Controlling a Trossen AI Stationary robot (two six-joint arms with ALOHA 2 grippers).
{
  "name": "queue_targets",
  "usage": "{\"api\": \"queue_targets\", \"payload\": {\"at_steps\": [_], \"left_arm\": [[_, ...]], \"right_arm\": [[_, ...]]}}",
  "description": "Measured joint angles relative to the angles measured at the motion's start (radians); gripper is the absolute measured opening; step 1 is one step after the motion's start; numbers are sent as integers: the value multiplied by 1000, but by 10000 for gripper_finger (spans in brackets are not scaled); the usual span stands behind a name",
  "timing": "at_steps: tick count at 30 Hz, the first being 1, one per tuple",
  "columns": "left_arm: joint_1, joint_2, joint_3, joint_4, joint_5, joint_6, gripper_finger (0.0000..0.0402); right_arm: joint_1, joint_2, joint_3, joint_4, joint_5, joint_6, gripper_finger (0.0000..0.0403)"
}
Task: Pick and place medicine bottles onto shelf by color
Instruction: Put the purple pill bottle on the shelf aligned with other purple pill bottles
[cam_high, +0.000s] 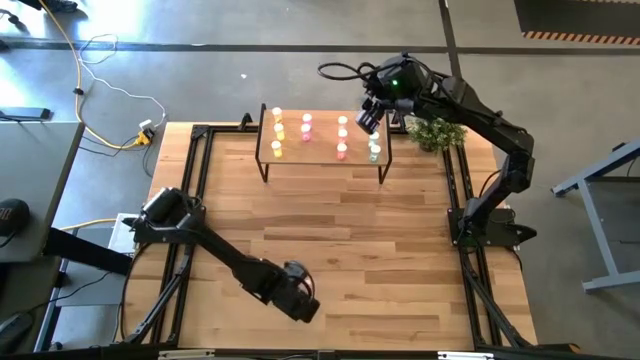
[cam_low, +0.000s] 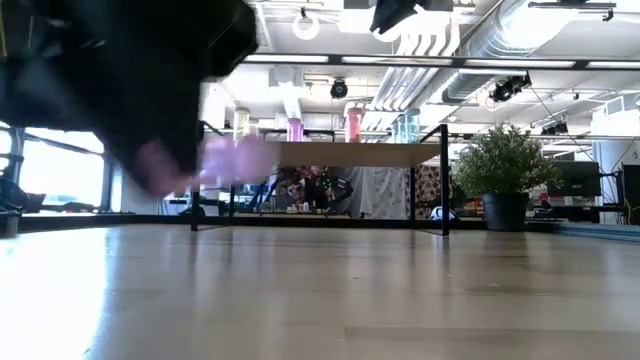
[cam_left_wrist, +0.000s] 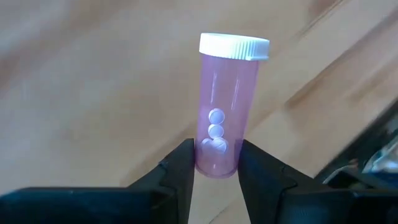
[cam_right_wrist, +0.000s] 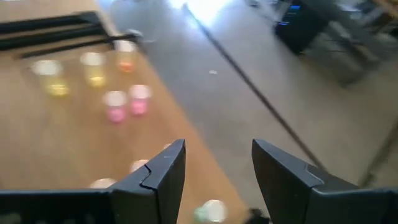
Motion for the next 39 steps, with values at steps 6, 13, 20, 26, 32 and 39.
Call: {"api": "queue_targets", "payload": {"at_steps": [6, 13, 20, 26, 32, 39], "left_arm": [[33, -115, 1, -5, -205, 129, 99], [106, -248, 3, -13, -381, 351, 102], [209, -363, 2, -8, -455, 616, 103], [306, -436, 3, -13, -455, 834, 103], [411, -479, 3, -9, -453, 1042, 103], [534, -512, 3, 7, -439, 1213, 103]], "right_arm": [[0, -4, 0, -47, -186, -8, 177], [0, -5, 0, -109, -331, -21, 177], [5, -10, 0, -121, -542, -17, 177], [6, -14, 0, -98, -708, -17, 177], [6, -14, 0, -12, -725, -17, 177], [6, -13, 0, 138, -725, 43, 181]]}}
